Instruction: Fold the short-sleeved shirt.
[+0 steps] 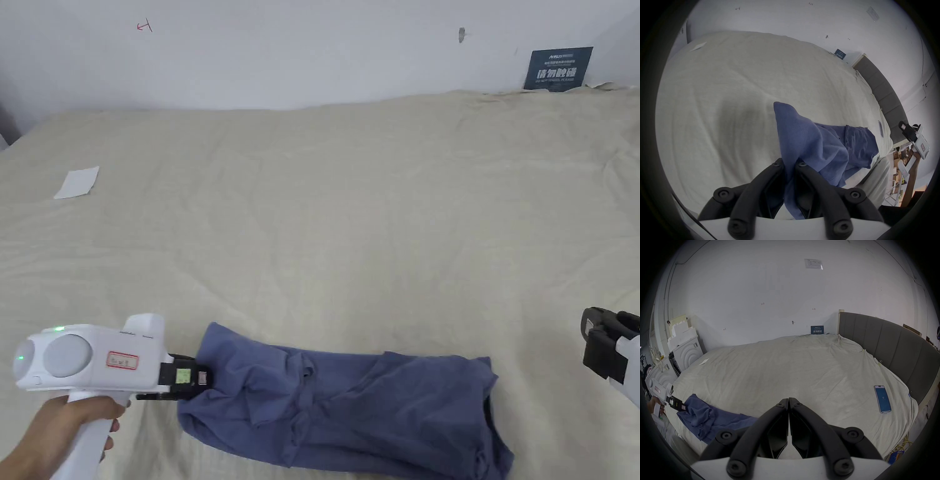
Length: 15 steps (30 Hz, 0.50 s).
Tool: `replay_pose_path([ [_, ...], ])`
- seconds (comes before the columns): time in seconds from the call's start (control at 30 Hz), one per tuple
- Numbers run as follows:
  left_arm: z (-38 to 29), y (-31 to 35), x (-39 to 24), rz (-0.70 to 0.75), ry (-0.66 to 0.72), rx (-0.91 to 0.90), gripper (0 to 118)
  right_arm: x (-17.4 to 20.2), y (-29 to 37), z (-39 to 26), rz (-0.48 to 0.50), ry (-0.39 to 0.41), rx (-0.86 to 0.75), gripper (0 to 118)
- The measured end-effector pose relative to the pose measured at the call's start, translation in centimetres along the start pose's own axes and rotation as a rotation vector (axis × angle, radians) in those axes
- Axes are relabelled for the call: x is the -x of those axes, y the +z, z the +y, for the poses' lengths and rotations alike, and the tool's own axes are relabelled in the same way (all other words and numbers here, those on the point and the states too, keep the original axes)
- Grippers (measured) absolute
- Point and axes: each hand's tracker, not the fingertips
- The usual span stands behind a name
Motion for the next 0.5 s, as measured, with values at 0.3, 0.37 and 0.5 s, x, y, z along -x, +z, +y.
replay_pose_path([
  [0.3,-0.7,4.1,3.3,0.119,0.043,-0.005,9,0.5,-0.5,-0.1,0.018,0.005,0.004,1],
  [0.37,-0.5,4.1,3.1,0.128,0.044,-0.004,9,0.6,-0.5,-0.1,0.021,0.005,0.004,1],
  [0.5,-0.1,3.0,0.4,0.149,0.006,0.014,9,0.6,-0.5,-0.3,0.025,0.001,0.006,1],
])
